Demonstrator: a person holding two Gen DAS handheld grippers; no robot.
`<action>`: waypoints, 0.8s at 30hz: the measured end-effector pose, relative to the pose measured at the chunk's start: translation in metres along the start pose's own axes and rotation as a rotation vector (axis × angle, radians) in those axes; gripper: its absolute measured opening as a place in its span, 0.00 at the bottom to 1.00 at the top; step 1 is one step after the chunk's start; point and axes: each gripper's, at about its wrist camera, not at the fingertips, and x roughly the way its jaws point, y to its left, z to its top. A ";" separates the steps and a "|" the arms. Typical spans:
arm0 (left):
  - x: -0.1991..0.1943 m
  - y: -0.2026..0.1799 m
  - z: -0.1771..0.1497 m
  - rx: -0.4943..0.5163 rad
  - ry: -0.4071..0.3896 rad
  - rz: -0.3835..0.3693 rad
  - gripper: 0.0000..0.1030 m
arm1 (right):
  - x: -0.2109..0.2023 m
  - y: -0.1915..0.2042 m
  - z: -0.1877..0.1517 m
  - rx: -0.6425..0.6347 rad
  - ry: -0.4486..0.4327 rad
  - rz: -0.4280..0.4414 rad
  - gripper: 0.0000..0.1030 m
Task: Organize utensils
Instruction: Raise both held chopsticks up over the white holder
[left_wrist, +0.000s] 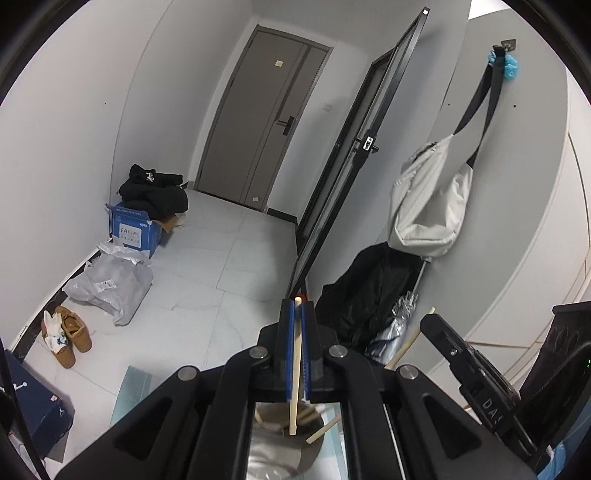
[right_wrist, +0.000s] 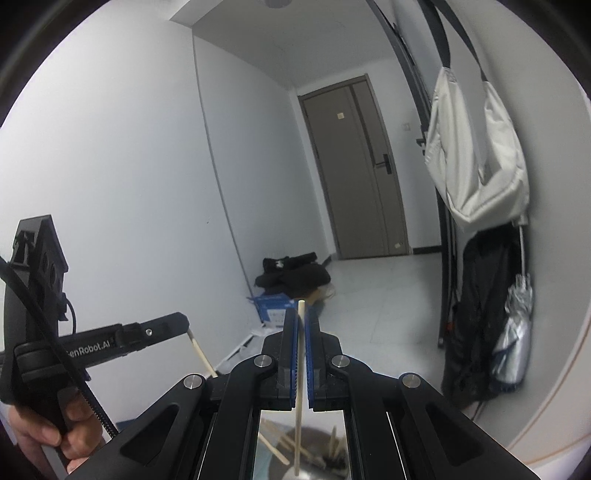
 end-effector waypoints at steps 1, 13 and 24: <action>0.005 0.000 0.001 0.001 0.002 0.000 0.00 | 0.007 0.000 0.002 -0.007 0.000 -0.003 0.03; 0.045 0.016 -0.020 0.036 0.061 -0.008 0.00 | 0.063 -0.009 -0.014 -0.094 0.014 0.011 0.03; 0.054 0.015 -0.035 0.090 0.118 -0.006 0.00 | 0.058 -0.001 -0.055 -0.189 0.006 0.040 0.03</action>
